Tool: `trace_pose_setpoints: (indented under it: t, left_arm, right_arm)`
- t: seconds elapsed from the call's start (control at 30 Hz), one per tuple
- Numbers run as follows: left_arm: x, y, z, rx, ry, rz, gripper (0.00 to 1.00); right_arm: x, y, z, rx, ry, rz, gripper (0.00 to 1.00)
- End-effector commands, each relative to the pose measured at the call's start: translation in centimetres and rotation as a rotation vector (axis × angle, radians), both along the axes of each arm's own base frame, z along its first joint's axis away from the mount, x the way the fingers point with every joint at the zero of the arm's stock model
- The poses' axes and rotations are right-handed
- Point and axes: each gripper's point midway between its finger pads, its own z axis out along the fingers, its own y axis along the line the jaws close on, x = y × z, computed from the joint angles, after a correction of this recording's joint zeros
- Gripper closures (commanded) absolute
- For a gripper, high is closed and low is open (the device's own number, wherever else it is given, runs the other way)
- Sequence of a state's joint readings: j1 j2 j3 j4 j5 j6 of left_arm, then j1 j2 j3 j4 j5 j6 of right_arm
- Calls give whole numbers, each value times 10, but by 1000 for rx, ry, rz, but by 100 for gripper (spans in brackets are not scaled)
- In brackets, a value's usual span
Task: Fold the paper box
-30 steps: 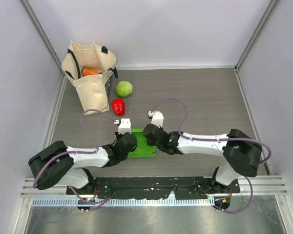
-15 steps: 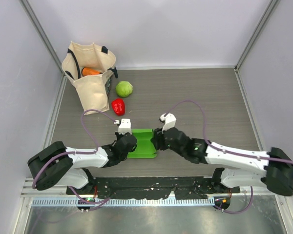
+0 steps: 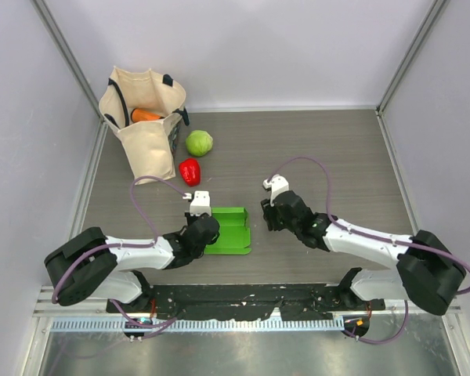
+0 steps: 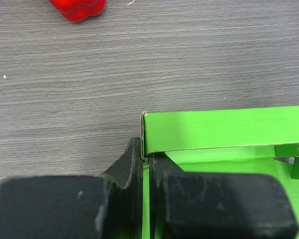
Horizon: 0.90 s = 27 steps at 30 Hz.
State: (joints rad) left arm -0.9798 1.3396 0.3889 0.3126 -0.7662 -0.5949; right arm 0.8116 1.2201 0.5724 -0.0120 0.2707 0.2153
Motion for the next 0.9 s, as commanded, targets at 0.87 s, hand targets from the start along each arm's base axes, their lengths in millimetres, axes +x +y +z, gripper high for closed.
trace_pose_setpoints:
  t: [0.87]
  left_arm:
    - [-2, 4, 0, 16, 1, 3, 100]
  right_arm:
    - [21, 99, 16, 36, -362, 244, 73]
